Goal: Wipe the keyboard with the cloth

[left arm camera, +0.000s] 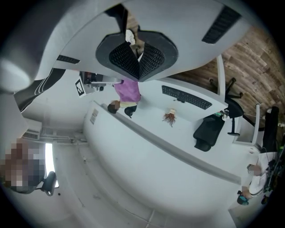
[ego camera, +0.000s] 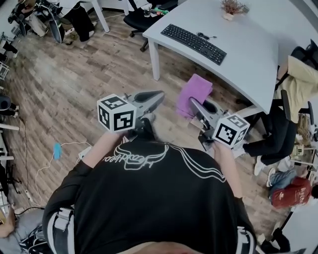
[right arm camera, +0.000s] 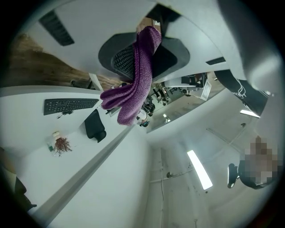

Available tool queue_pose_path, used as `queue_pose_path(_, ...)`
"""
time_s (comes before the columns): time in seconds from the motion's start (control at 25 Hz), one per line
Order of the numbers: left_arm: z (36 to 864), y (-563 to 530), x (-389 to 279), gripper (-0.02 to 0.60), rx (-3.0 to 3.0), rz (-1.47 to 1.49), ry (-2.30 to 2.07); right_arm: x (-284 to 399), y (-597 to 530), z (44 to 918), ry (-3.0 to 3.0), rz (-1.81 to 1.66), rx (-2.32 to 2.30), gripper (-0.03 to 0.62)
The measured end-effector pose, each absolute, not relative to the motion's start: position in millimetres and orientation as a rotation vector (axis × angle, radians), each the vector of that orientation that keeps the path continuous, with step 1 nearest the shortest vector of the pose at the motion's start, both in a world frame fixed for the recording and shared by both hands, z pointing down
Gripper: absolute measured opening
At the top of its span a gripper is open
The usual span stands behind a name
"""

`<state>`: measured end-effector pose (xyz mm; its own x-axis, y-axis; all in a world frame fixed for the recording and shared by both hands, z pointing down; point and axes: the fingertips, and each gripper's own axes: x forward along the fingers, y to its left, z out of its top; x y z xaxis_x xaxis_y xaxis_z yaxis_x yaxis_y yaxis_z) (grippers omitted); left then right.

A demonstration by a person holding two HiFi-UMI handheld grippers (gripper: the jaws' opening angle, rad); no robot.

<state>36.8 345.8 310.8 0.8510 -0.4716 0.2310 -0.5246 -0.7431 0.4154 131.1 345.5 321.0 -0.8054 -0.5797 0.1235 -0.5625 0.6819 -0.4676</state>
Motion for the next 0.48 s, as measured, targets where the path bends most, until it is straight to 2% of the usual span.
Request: queue_pose_path(0.48, 333, 148, -9, 0.008, 2.5, 0.23, -0.595, 91, 162, 341, 2.714, -0.947, -1.084, 0.061)
